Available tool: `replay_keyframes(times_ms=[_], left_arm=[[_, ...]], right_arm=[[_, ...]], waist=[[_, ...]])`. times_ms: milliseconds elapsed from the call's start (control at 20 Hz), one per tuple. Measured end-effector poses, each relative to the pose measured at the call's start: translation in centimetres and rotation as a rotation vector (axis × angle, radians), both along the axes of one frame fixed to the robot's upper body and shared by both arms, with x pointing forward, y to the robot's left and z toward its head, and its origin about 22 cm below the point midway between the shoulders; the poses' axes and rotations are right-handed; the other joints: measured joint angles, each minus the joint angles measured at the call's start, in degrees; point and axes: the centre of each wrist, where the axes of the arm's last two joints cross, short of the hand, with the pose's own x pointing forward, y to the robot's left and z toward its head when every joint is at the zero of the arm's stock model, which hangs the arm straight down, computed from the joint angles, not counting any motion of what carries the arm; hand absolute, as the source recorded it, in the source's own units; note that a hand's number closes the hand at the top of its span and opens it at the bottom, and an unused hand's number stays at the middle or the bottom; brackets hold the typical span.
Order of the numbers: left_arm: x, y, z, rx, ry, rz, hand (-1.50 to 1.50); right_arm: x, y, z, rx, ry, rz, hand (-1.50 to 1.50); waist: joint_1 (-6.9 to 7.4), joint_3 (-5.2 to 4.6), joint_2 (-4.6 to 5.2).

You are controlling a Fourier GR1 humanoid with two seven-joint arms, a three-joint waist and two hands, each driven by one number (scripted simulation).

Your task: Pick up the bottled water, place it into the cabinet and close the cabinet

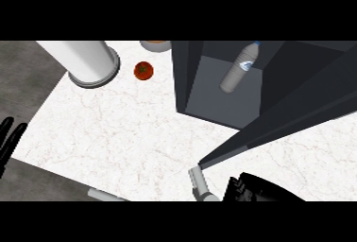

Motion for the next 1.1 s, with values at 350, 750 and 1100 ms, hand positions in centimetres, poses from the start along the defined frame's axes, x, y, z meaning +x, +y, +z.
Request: replay_keyframes(times_ms=[350,750,1100], left_arm=[[0.0,0.6,-0.3,-0.001,0.014,0.022,-1.50],[-0.2,1.2,-0.9,-0.018,0.021,0.049,-1.50],[-0.5,1.3,-1.3,-0.035,0.023,0.055,-1.50]], right_arm=[[5.7,3.3,1.1,0.019,0.030,-0.175,1.50],[12.5,6.9,3.7,0.079,0.064,-0.455,1.50],[14.4,9.3,3.8,0.117,0.155,-0.514,-1.50]], waist=[[-1.36,0.34,-0.70],[-3.14,0.83,-1.05],[-4.32,1.12,-2.02]])
